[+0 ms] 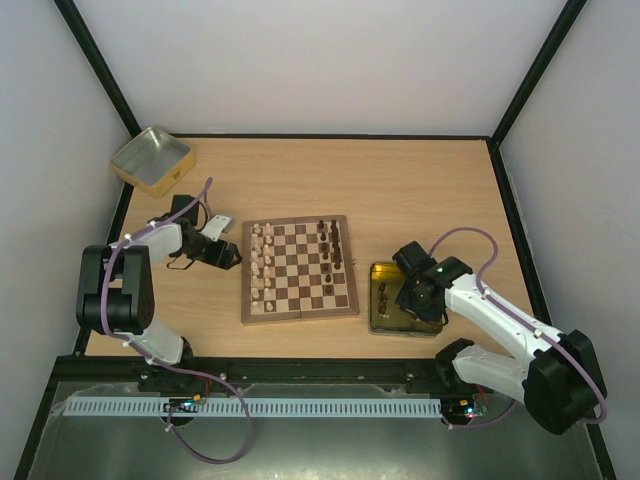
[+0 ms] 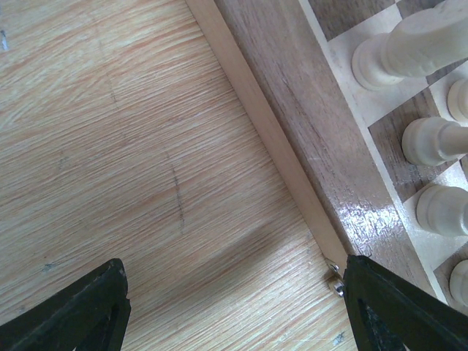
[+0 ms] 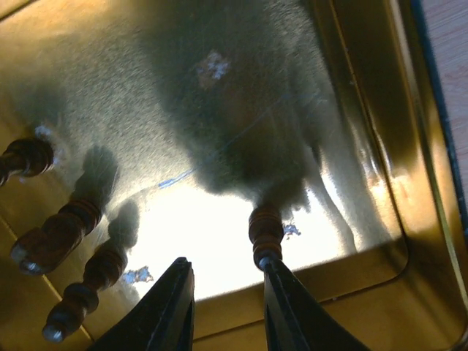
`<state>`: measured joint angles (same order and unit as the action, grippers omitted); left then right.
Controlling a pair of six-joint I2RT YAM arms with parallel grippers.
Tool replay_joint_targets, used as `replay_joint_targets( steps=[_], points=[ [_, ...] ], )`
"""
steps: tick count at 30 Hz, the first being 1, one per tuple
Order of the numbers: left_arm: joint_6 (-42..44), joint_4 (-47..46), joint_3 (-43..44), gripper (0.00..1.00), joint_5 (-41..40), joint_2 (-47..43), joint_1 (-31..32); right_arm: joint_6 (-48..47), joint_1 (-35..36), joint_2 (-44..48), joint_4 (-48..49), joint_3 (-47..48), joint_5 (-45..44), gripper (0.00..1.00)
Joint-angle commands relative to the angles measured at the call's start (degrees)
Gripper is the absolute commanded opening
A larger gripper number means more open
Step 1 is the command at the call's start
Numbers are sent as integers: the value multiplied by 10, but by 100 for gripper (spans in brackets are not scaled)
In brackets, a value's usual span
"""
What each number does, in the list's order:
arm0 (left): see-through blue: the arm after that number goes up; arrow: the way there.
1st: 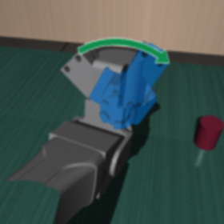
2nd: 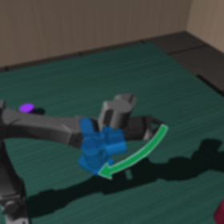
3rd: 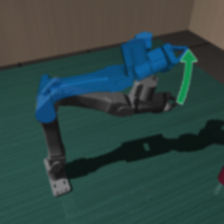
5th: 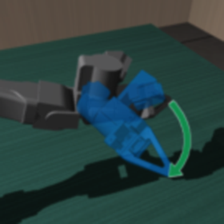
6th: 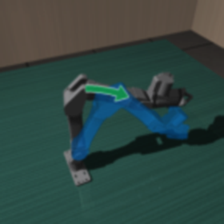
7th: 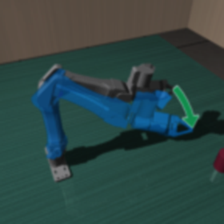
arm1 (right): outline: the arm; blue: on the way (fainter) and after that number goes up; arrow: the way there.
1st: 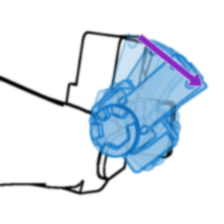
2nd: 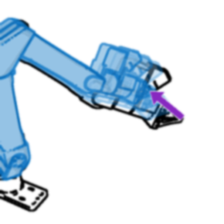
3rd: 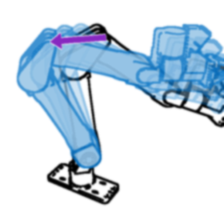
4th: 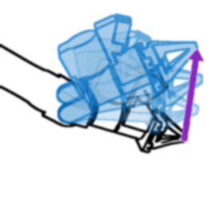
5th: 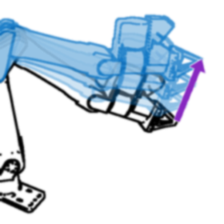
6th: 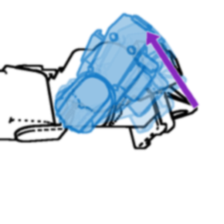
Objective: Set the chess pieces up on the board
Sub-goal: Pick up the chess piece from the storage box.
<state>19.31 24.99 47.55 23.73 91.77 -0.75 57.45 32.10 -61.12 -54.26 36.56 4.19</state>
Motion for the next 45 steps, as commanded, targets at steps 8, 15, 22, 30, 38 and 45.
replay_joint_targets(
  steps=[8,15,22,30,38,45],
  points=[
    [6,9,4,80,2,7,2,-23,-34,6,2,-21,10,34],
    [6,9,3,80,0,5,2,-26,-35,-5,32,-45,22,33],
    [5,9,3,80,-2,5,2,-30,-35,-16,45,-48,4,20],
    [5,9,2,80,-3,2,2,-47,-35,-22,21,-13,-30,6],
    [4,9,2,80,-4,-1,2,-67,-32,-25,-21,81,-59,4],
    [4,10,2,80,-4,0,2,-16,98,-79,-12,160,-72,4]
  ],
)
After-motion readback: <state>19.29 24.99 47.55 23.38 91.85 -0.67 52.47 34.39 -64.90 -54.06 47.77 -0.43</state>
